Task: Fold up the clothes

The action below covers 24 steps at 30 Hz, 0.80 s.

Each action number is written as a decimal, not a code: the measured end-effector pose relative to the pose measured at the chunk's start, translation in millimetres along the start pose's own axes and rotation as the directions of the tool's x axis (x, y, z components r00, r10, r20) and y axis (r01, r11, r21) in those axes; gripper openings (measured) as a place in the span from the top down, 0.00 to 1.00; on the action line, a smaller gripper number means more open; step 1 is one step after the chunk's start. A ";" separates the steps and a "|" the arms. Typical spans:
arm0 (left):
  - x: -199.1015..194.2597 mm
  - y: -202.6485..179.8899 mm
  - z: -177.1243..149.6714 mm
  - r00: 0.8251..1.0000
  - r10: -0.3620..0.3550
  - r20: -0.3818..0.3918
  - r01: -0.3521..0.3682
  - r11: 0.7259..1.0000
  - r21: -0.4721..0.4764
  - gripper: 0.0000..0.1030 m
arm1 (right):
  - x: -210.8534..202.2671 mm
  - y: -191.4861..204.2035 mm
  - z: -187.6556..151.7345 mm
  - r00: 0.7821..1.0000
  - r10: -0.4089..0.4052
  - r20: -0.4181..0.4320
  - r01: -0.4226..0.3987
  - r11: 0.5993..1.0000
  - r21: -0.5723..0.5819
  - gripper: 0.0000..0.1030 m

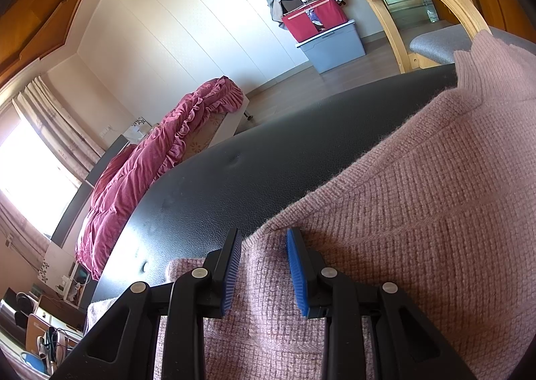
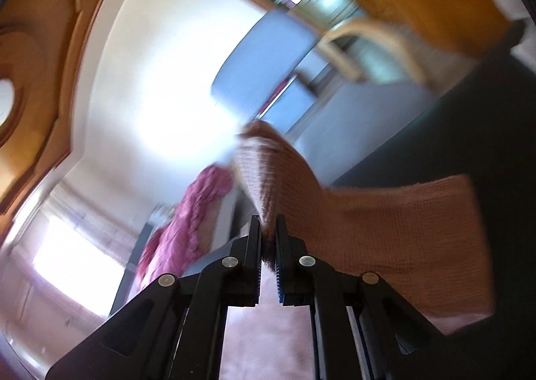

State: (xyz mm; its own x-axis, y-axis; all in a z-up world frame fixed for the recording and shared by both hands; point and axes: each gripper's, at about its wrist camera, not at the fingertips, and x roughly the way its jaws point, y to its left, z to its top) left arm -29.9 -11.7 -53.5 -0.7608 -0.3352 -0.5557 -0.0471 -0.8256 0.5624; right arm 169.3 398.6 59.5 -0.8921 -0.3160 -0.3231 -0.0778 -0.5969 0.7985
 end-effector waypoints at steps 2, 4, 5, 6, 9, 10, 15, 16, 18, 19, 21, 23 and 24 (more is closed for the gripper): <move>0.1 1.1 0.1 1.000 0.001 0.000 -0.001 1.000 0.000 0.73 | 30.3 14.7 -17.4 0.997 0.045 -0.062 -0.046 0.999 -0.014 0.93; 0.2 1.4 0.2 1.000 -0.001 0.000 0.001 1.000 -0.002 0.73 | 64.4 28.4 -37.2 0.989 0.077 -0.128 -0.081 0.996 -0.024 0.93; 0.1 1.7 0.1 1.000 -0.002 0.000 0.002 1.000 -0.003 0.73 | 83.5 33.1 -48.6 0.982 0.088 -0.166 -0.094 0.995 -0.026 0.93; 0.0 2.0 0.0 1.000 -0.005 0.000 0.005 1.000 -0.006 0.73 | 102.3 36.4 -61.3 0.974 0.095 -0.207 -0.102 0.994 -0.027 0.93; -0.3 3.0 0.2 1.000 -0.013 -0.001 0.013 1.000 -0.014 0.73 | 151.5 39.9 -99.6 0.949 0.032 -0.315 -0.063 0.994 -0.089 0.93; -0.4 3.2 0.2 1.000 -0.015 -0.001 0.015 1.000 -0.016 0.73 | 165.7 38.4 -110.9 0.935 -0.010 -0.353 -0.037 0.991 -0.126 0.90; -0.2 3.7 0.2 1.000 -0.024 -0.003 0.024 0.999 -0.023 0.73 | 177.1 21.0 -135.7 0.884 -0.095 -0.457 -0.013 0.973 -0.229 0.87; -0.3 3.8 0.3 1.000 -0.027 -0.003 0.026 0.999 -0.025 0.73 | 165.4 20.1 -133.3 0.900 -0.104 -0.424 -0.011 0.965 -0.260 0.81; -0.3 5.2 1.1 0.999 -0.042 -0.008 0.042 0.999 -0.031 0.73 | 140.9 19.0 -129.1 0.931 -0.144 -0.336 0.022 0.939 -0.342 0.73; -1.1 7.2 2.4 0.998 -0.061 -0.014 0.060 0.998 -0.035 0.73 | 128.6 18.4 -127.0 0.944 -0.161 -0.289 0.041 0.924 -0.381 0.68; -3.3 11.7 5.2 0.994 -0.106 -0.026 0.104 0.993 -0.047 0.73 | 109.9 16.0 -125.5 0.958 -0.179 -0.226 0.064 0.896 -0.440 0.63; -12.3 21.3 9.0 0.972 -0.229 -0.045 0.223 0.968 -0.119 0.73 | 105.9 10.1 -130.9 0.955 -0.169 -0.243 0.040 0.886 -0.461 0.63; -17.6 26.0 10.2 0.942 -0.331 -0.054 0.316 0.930 -0.190 0.73 | 105.1 7.9 -131.9 0.954 -0.160 -0.253 0.027 0.888 -0.459 0.63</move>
State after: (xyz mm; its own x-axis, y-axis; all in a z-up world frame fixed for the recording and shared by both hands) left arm -24.3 -22.6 -22.8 -0.6664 -0.0669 -0.7425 -0.1609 -0.9596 0.2309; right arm 133.6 263.5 -35.1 -0.7264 -0.3925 -0.5642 0.1107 -0.8770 0.4675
